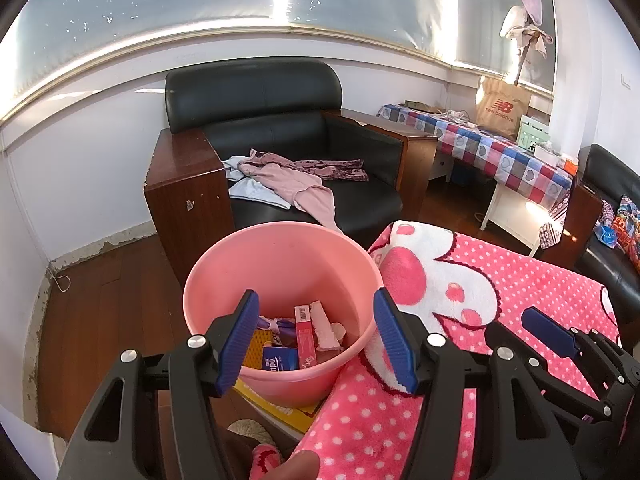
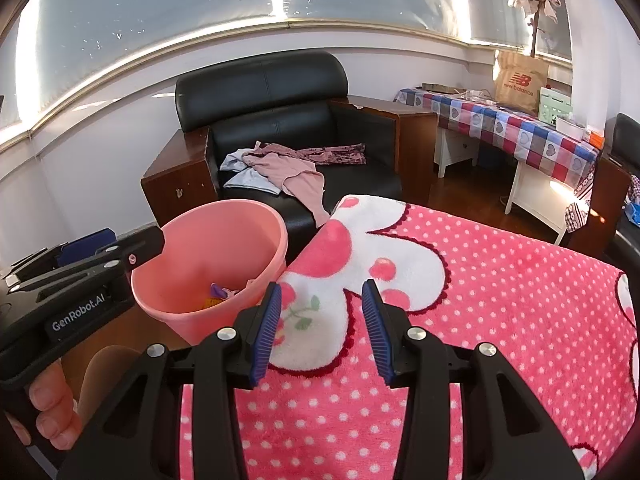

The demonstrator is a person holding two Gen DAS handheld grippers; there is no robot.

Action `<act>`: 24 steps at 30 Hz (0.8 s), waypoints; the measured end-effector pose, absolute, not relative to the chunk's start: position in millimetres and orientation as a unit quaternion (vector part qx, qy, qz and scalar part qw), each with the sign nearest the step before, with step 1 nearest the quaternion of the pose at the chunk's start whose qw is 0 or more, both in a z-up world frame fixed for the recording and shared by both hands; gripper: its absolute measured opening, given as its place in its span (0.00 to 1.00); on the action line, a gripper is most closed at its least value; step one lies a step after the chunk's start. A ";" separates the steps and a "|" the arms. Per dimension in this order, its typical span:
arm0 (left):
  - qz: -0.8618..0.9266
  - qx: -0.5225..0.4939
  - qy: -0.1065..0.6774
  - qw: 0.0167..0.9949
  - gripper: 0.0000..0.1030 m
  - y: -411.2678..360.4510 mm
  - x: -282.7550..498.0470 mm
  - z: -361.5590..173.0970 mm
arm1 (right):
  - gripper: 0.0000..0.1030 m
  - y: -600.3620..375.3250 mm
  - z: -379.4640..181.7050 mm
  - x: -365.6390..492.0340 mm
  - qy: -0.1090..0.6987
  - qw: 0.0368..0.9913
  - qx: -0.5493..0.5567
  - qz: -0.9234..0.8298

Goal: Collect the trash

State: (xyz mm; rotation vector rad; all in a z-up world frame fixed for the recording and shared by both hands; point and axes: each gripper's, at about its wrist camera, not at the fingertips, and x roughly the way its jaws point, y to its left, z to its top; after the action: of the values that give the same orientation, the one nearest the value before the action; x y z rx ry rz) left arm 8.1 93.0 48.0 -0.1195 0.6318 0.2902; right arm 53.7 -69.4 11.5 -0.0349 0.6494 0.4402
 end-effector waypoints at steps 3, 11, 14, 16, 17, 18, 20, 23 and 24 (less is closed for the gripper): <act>0.141 -0.058 0.310 0.938 0.57 93.0 8.3 47.9 | 0.41 -69.6 11.6 53.3 0.315 0.924 -0.018 0.215; 0.142 -0.058 0.307 0.939 0.57 93.5 8.4 48.9 | 0.41 -68.5 11.6 51.4 0.313 0.925 -0.021 0.215; 0.142 -0.058 0.308 0.939 0.57 93.7 8.6 48.6 | 0.41 -67.8 12.3 50.8 0.312 0.925 -0.022 0.215; 0.142 -0.056 0.308 0.939 0.57 95.6 9.2 49.6 | 0.41 -68.2 12.9 50.1 0.311 0.925 -0.023 0.215; 0.142 -0.057 0.308 0.939 0.57 95.8 9.0 49.7 | 0.41 -67.2 13.9 49.4 0.311 0.926 -0.024 0.215; 0.142 -0.058 0.308 0.939 0.57 95.0 8.7 49.5 | 0.41 -66.6 14.1 49.2 0.311 0.925 -0.024 0.215; 0.143 -0.058 0.307 0.939 0.57 95.2 9.0 49.7 | 0.41 -65.5 14.6 48.7 0.311 0.926 -0.024 0.214; 0.145 -0.059 0.306 0.939 0.57 97.7 8.2 49.8 | 0.41 -64.8 15.8 47.4 0.309 0.926 -0.024 0.214; 0.145 -0.059 0.306 0.939 0.57 98.9 8.5 49.7 | 0.41 -65.3 15.9 47.5 0.308 0.926 -0.024 0.214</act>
State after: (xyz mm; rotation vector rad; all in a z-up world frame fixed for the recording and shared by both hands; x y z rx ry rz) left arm 8.5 98.9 49.7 -0.1211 0.6242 0.2968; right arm 47.5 -65.3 15.9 -0.0490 0.6323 0.4396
